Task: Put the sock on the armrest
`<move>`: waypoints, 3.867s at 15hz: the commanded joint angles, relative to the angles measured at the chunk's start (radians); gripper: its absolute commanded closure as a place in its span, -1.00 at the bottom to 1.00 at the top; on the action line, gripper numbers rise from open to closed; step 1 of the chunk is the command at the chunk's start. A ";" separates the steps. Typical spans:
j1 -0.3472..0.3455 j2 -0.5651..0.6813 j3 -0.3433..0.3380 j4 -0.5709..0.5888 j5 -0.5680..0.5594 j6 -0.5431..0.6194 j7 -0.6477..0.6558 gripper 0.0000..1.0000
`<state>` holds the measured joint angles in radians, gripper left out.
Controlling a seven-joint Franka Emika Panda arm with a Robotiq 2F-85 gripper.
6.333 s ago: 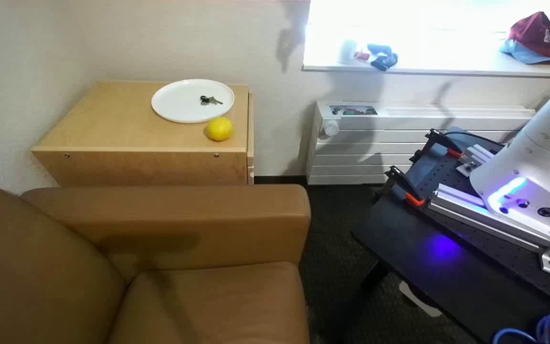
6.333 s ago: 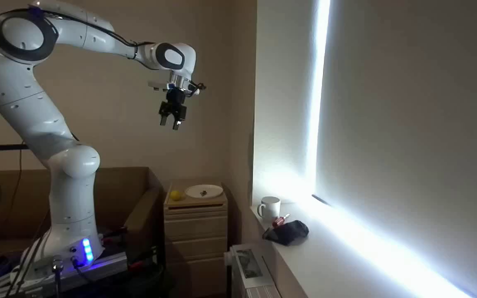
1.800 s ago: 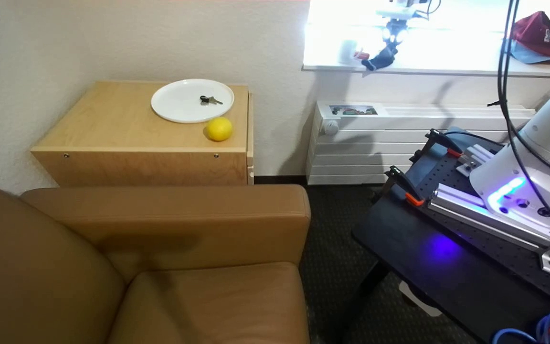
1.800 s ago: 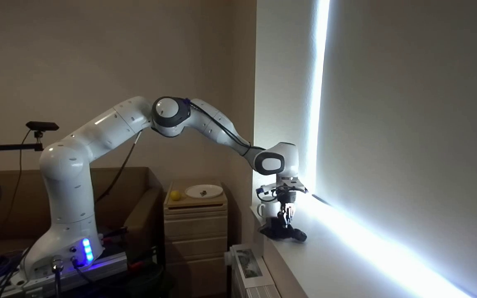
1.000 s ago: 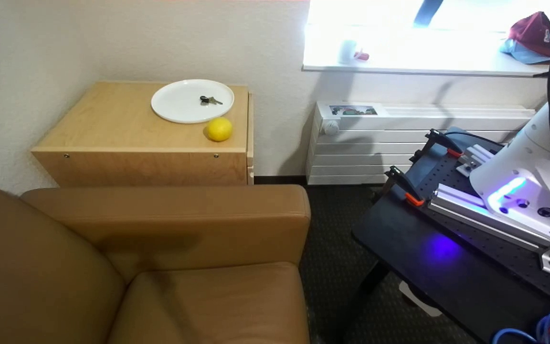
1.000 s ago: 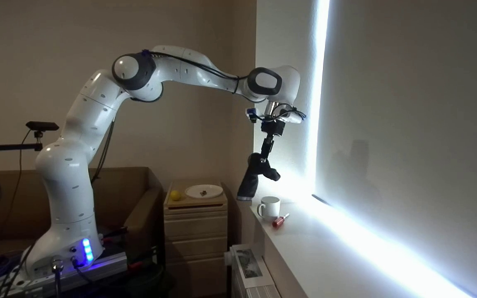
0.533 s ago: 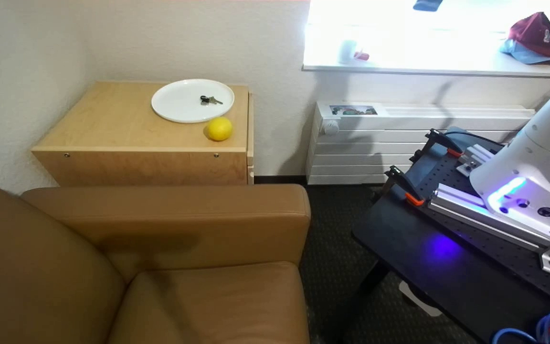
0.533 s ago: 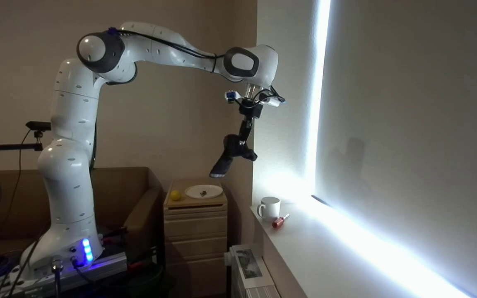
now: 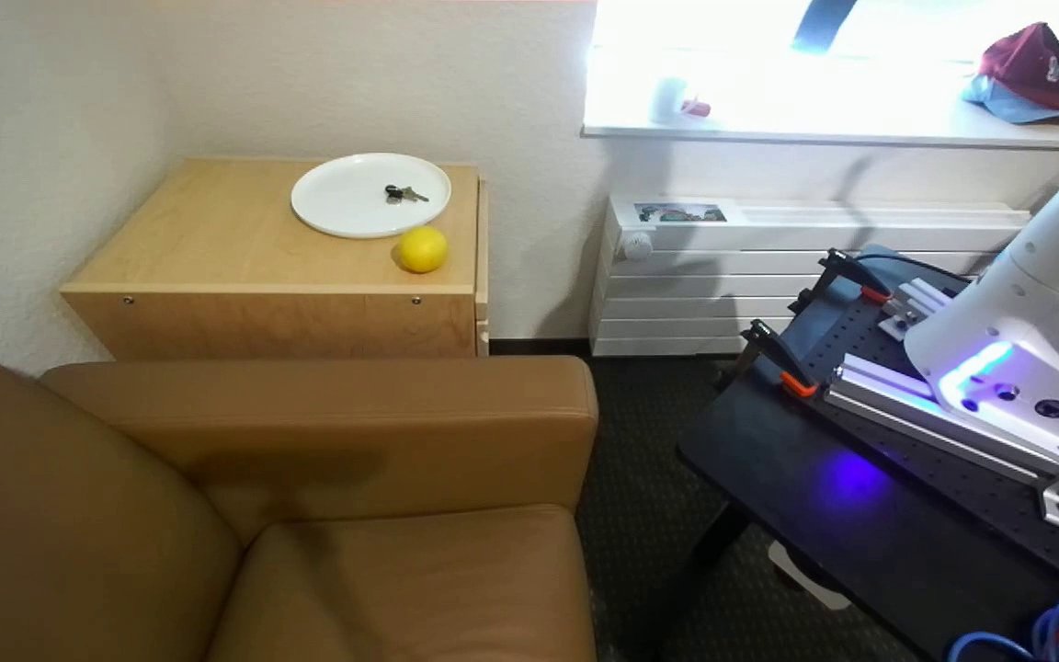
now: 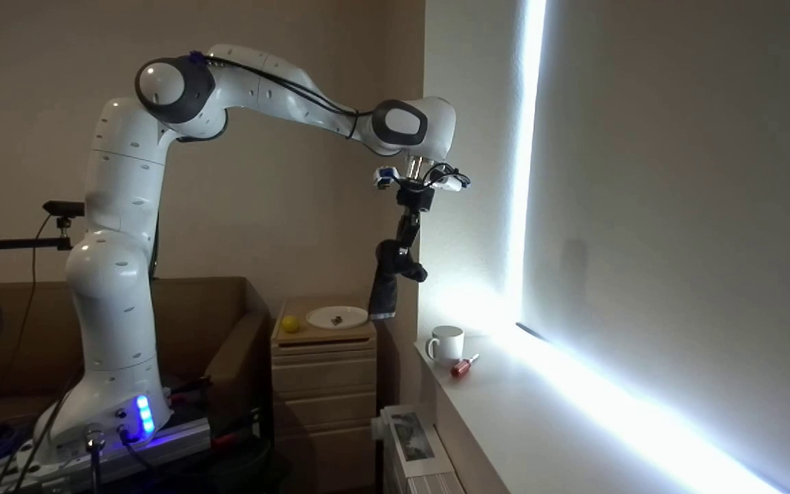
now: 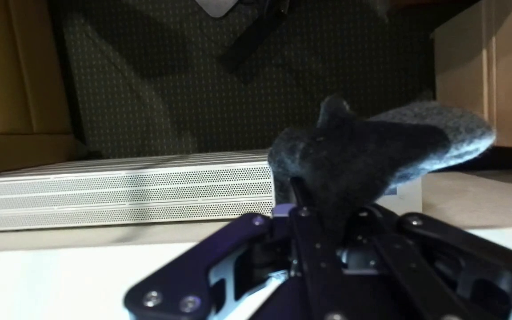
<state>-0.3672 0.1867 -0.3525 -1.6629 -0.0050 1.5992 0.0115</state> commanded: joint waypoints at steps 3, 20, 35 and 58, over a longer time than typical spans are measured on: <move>0.134 -0.225 0.102 -0.338 -0.197 0.131 -0.013 0.95; 0.366 -0.584 0.353 -0.759 -0.251 0.153 -0.005 0.95; 0.719 -0.709 0.657 -0.764 -0.044 0.137 0.013 0.95; 0.755 -0.209 0.820 -0.676 -0.011 0.924 0.507 0.95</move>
<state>0.4104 -0.1193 0.4661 -2.3617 -0.0072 2.3872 0.4132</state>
